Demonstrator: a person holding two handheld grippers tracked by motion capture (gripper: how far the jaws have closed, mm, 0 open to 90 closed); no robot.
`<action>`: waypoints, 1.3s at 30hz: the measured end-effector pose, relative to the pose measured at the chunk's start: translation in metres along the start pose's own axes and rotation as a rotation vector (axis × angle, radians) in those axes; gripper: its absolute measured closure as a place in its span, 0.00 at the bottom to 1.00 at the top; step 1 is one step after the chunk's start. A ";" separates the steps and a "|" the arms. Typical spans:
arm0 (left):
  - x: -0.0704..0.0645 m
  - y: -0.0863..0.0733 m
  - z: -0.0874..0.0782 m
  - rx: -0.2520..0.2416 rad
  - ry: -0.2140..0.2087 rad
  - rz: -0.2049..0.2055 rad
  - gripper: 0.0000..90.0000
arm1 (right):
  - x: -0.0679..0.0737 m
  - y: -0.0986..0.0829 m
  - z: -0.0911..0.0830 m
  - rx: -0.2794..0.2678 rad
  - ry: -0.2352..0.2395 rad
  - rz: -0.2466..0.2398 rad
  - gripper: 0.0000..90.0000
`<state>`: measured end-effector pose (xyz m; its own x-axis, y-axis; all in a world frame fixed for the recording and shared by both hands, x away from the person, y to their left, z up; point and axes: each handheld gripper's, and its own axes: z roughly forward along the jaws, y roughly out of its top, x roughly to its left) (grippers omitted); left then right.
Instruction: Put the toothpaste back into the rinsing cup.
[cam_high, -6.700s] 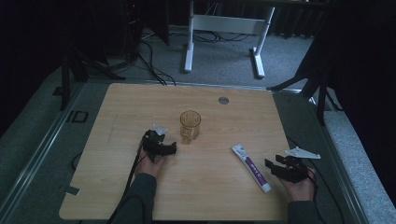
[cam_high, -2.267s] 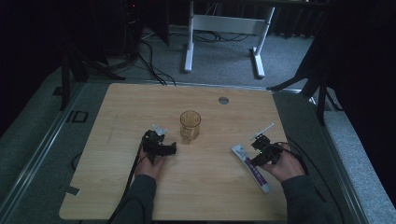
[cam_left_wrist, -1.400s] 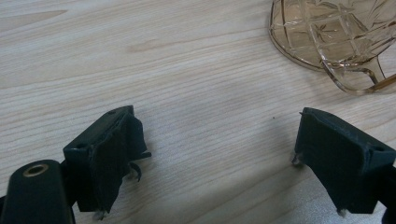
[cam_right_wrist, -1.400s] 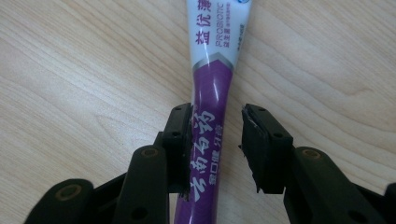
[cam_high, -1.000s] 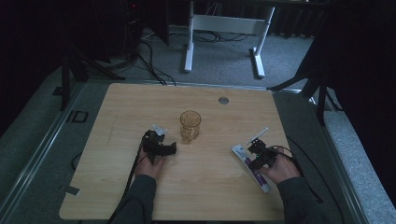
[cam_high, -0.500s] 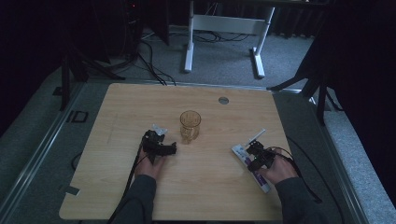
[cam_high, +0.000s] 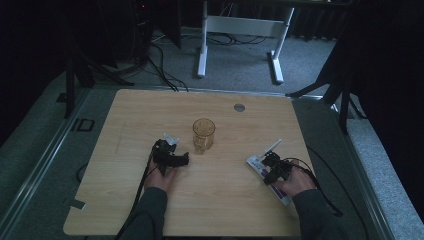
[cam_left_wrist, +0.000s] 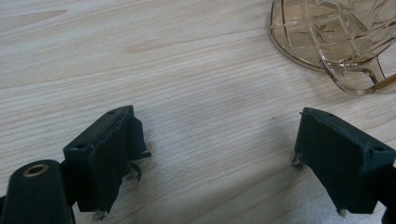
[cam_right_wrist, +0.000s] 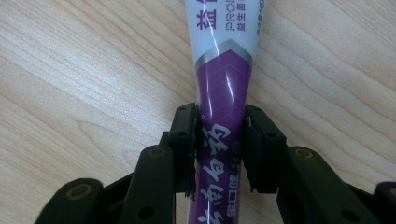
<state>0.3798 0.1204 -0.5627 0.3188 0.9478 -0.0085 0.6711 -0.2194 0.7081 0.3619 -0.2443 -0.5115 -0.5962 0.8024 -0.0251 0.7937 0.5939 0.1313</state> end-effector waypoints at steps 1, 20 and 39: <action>0.000 0.000 0.000 0.000 0.000 0.000 0.14 | 0.000 0.000 0.000 0.003 0.002 0.002 0.75; 0.000 0.000 0.000 0.000 0.000 0.000 0.14 | -0.002 0.002 0.003 0.005 0.015 -0.007 0.78; 0.000 0.000 0.000 0.000 0.000 0.000 0.14 | 0.005 0.003 -0.020 -0.043 -0.017 -0.040 0.80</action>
<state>0.3799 0.1204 -0.5627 0.3189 0.9478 -0.0085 0.6710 -0.2194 0.7083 0.3592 -0.2396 -0.4911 -0.6252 0.7790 -0.0479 0.7631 0.6230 0.1722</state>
